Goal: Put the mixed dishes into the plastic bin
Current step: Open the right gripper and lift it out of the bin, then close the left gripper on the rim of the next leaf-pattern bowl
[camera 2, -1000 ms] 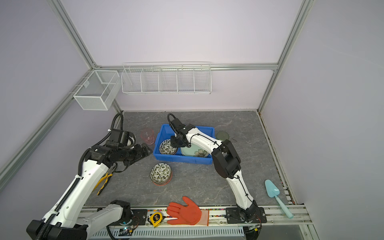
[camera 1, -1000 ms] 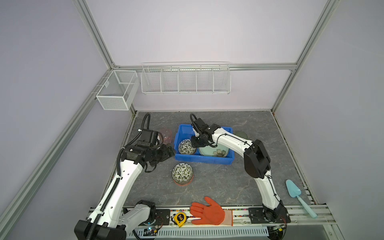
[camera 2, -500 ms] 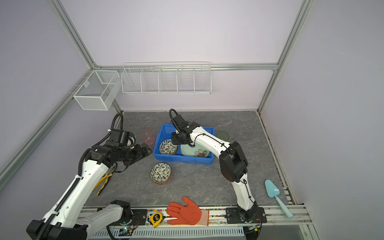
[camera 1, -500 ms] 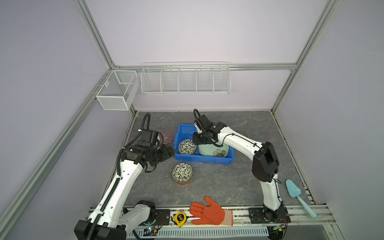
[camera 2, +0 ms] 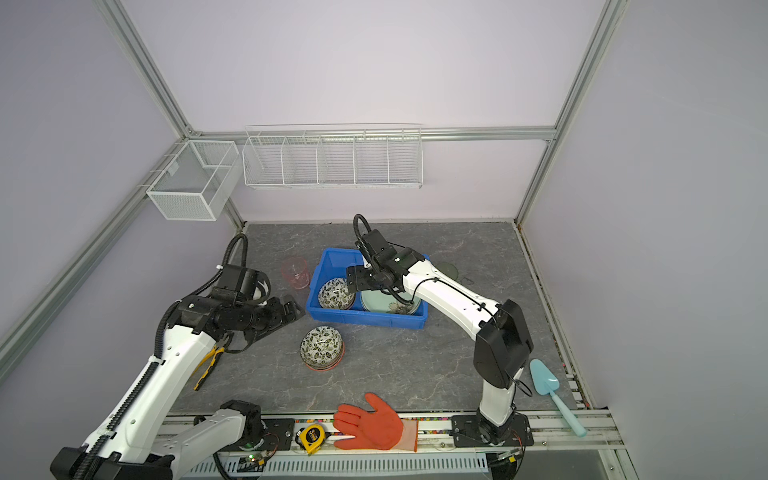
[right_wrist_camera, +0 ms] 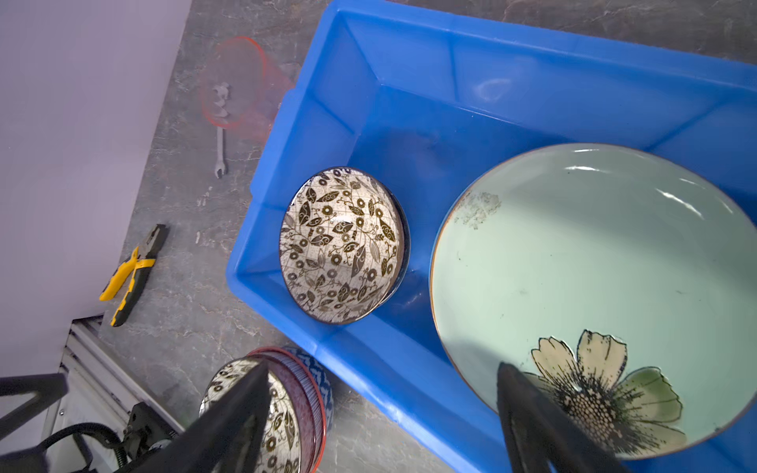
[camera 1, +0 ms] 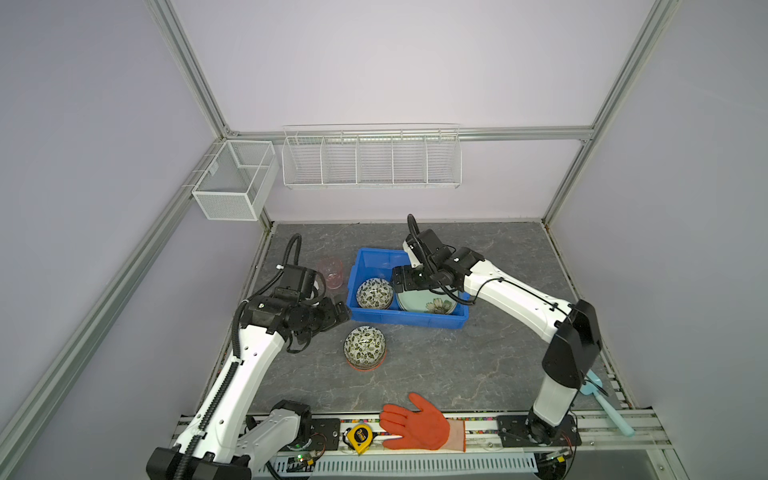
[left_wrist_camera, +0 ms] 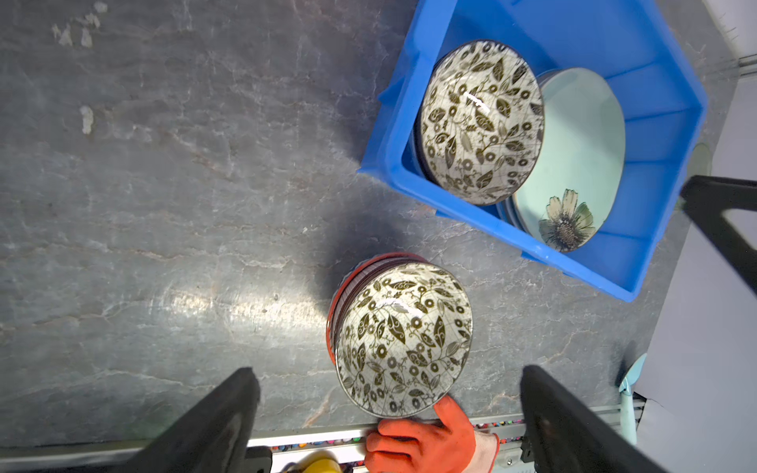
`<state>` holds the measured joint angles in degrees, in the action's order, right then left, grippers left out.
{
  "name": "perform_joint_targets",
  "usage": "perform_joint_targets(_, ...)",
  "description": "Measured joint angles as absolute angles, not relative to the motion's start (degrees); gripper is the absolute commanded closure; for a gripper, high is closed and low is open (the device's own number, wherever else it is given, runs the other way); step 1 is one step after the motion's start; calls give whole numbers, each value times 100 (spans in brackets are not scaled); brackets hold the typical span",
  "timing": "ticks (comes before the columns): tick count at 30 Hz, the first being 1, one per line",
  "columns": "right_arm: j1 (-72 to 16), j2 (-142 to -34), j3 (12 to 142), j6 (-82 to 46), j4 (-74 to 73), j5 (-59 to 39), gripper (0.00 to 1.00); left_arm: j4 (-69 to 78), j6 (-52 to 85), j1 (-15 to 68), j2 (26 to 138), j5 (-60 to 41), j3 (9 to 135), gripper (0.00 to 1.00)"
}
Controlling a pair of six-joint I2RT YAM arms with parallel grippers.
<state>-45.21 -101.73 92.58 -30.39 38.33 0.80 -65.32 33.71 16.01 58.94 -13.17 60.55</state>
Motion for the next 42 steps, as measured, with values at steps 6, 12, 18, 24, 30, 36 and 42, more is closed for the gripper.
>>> perform_joint_targets(6, -4567, -9332, 8517, -3039, 3756, 412, 12, -6862, 3518, 1739, 5334, -1334, 5535, 1)
perform_joint_targets(12, -4558, -8558, 7773, -3004, 3612, 705, 12, -6825, 3997, 2543, 5118, -1306, 5002, 16)
perform_joint_targets(18, -4497, -8110, 7129, -2995, 3489, 650, 12, -6573, 4322, 2718, 5127, -1225, 4762, 31)
perform_joint_targets(24, -4405, -7682, 6482, -3039, 3435, 532, 10, -6353, 4434, 2740, 5286, -1203, 4639, 42)
perform_joint_targets(30, -4309, -7437, 6158, -3109, 3345, 336, 9, -6160, 4416, 2740, 5566, -1203, 4611, 50)
perform_joint_targets(36, -4287, -7262, 6036, -3133, 3310, 294, 9, -5990, 4377, 2740, 5815, -1203, 4580, 56)
perform_joint_targets(42, -4224, -7179, 5911, -3153, 3312, 292, 8, -5889, 4318, 2740, 5944, -1201, 4508, 62)
